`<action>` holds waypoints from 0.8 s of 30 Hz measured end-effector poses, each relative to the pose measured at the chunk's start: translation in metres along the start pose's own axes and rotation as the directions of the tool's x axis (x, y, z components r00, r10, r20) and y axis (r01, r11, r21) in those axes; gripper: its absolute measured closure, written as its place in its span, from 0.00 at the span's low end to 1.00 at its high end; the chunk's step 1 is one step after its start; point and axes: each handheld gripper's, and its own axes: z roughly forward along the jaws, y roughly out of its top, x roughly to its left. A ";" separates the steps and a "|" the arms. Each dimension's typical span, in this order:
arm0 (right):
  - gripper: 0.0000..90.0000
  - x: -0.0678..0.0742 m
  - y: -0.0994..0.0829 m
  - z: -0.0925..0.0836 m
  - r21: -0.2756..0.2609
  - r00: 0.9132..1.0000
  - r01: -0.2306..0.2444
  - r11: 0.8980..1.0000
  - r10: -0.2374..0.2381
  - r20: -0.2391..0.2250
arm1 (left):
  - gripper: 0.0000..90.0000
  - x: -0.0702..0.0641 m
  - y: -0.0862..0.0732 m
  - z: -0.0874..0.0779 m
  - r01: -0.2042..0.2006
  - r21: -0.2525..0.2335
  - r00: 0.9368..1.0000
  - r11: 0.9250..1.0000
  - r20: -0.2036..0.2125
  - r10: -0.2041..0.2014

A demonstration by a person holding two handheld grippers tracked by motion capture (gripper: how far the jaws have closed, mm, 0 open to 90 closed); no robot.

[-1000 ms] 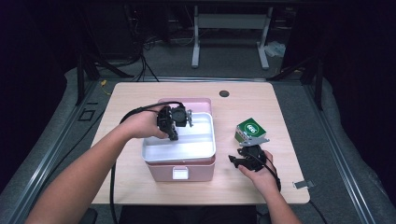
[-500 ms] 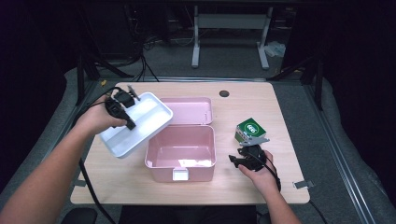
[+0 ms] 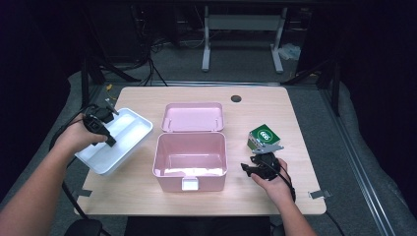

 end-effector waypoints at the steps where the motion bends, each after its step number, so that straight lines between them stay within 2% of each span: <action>1: 0.55 0.000 0.000 0.000 0.002 1.000 0.003 1.000 -0.003 0.003 | 0.99 0.000 -0.002 0.008 0.010 0.005 1.000 1.000 0.007 -0.010; 6: 0.55 0.001 0.000 0.000 0.000 1.000 0.002 1.000 -0.002 0.003 | 0.99 0.000 -0.010 0.052 0.044 0.036 0.997 0.998 0.059 -0.046; 9: 0.55 0.000 0.000 0.000 0.000 1.000 0.003 1.000 -0.003 0.002 | 0.99 -0.003 -0.014 0.070 0.052 0.042 0.997 0.998 0.054 -0.055; 10: 0.55 0.000 0.000 0.000 0.000 1.000 0.001 1.000 -0.001 0.001 | 0.99 -0.003 -0.015 0.073 0.048 0.041 0.998 0.998 0.049 -0.050; 13: 0.55 0.000 0.000 0.000 0.001 1.000 0.002 1.000 -0.002 -0.003 | 0.99 -0.005 -0.020 0.083 0.069 0.021 0.995 0.997 0.070 -0.070; 19: 0.54 0.001 0.000 0.001 0.004 1.000 0.004 1.000 -0.004 -0.002 | 0.98 -0.008 -0.030 0.100 0.075 0.016 0.996 0.997 0.040 -0.076; 20: 0.54 0.001 0.000 0.001 0.005 1.000 0.006 1.000 -0.006 -0.001 | 0.97 -0.009 -0.034 0.101 0.092 -0.019 0.995 0.996 0.038 -0.091; 24: 0.52 0.004 0.000 0.001 -0.002 1.000 0.009 1.000 -0.009 0.005 | 0.77 -0.014 -0.043 0.101 0.104 -0.074 0.992 0.992 0.079 -0.099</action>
